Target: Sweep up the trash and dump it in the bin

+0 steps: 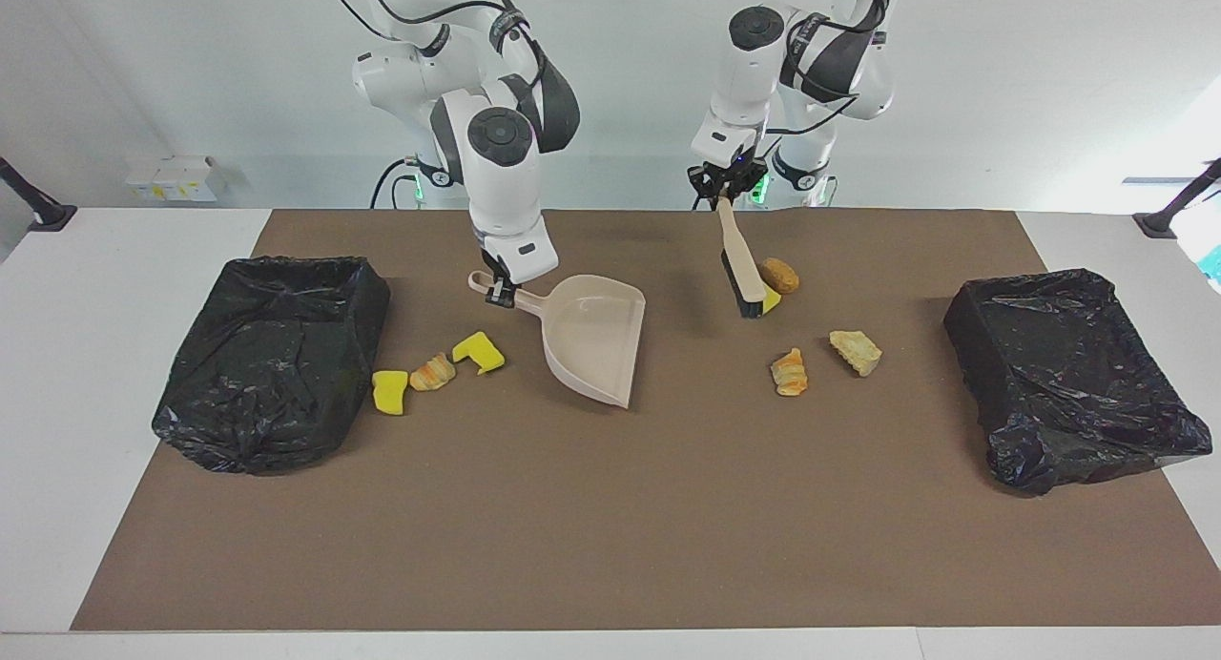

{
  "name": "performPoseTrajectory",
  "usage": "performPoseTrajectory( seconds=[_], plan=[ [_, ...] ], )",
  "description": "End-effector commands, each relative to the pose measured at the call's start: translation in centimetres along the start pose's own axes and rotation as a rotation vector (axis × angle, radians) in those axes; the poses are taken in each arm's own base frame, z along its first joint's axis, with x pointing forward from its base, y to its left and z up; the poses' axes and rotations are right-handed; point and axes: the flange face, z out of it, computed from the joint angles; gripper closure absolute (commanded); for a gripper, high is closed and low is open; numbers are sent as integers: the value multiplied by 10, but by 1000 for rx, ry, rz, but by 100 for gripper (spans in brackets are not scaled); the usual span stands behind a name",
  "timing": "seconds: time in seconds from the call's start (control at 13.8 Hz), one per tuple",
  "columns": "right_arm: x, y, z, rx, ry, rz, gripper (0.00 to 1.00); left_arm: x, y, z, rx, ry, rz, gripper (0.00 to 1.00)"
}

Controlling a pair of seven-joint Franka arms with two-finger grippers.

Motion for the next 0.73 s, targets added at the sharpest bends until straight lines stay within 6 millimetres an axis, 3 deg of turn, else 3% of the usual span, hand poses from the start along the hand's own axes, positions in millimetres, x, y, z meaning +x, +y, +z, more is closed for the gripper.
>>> performPoseTrajectory(
  seconds=[0.0,0.15,0.29,0.65],
  plan=[
    [-7,-2,11,-13,0,-64,100,6,-24,-3,37,-20,-58,100],
    [-8,-1,13,-24,6,-66,100,15,-38,0,51,-49,-96,100],
    [-24,6,28,-32,24,-78,100,32,-64,3,58,-86,-149,100],
    [-26,5,31,-47,32,-79,100,47,-92,12,58,-119,-235,100]
  ],
)
